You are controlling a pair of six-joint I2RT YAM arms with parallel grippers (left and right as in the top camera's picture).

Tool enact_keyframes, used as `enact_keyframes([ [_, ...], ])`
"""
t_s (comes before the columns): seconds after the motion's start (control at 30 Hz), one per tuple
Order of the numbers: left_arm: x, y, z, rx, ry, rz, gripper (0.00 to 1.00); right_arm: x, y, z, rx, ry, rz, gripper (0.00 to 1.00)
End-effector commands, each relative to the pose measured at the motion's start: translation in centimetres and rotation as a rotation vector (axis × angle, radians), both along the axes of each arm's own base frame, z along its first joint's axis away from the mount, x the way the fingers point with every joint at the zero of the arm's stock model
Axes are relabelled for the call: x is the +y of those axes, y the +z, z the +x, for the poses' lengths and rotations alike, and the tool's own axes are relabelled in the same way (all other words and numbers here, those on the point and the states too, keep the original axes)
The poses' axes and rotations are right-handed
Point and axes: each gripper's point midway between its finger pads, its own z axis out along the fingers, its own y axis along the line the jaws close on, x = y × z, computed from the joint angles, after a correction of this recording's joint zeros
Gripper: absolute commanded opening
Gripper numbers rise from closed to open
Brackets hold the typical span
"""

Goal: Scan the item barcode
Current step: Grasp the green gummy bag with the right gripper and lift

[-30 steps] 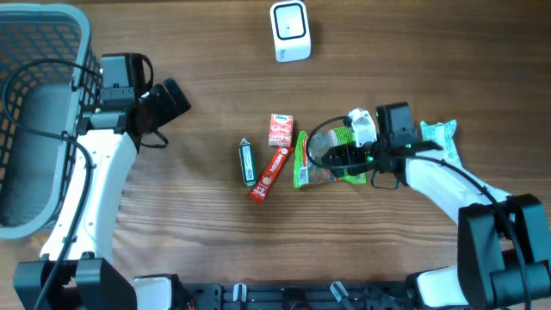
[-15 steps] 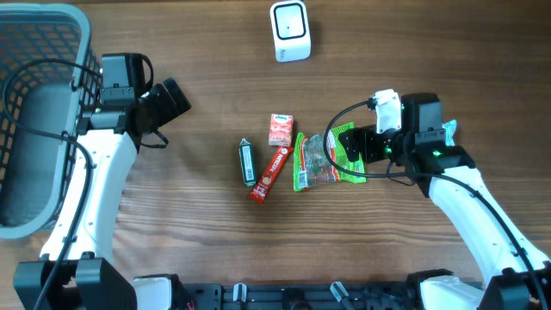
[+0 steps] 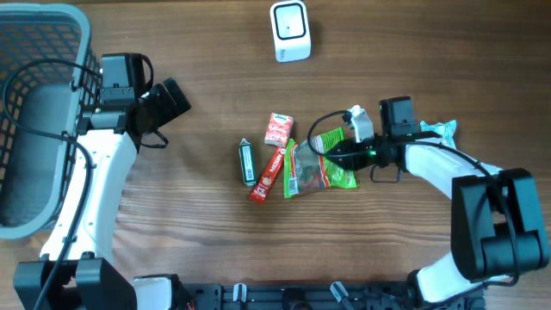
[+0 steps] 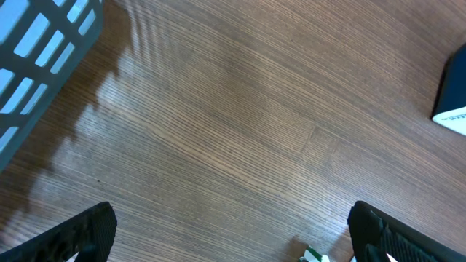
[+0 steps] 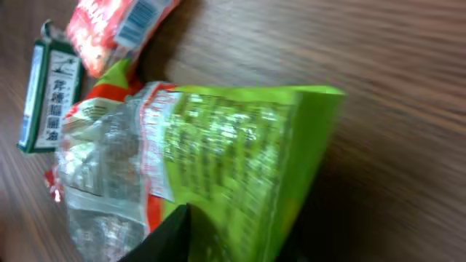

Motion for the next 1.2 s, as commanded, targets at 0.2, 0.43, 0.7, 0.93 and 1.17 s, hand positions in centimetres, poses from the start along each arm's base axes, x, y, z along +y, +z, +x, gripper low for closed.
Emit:
enact_keyframes([
  [0.2, 0.3, 0.8, 0.3, -0.022, 0.009, 0.005, 1.00, -6.0, 7.2, 2.7, -0.165, -0.190, 0.086, 0.60],
  [0.43, 0.3, 0.8, 0.3, -0.022, 0.009, 0.005, 1.00, -1.3, 3.3, -0.9, -0.087, 0.018, -0.068, 0.82],
  [0.7, 0.3, 0.8, 0.3, -0.022, 0.009, 0.005, 1.00, 2.5, -1.6, -3.7, 0.047, 0.162, -0.042, 0.45],
  [0.93, 0.3, 0.8, 0.3, -0.022, 0.009, 0.005, 1.00, -5.3, -0.1, -0.1, -0.020, -0.051, -0.299, 0.04],
  [1.17, 0.3, 0.8, 0.3, -0.022, 0.009, 0.005, 1.00, -6.0, 5.6, 2.6, -0.136, -0.106, -0.215, 0.68],
])
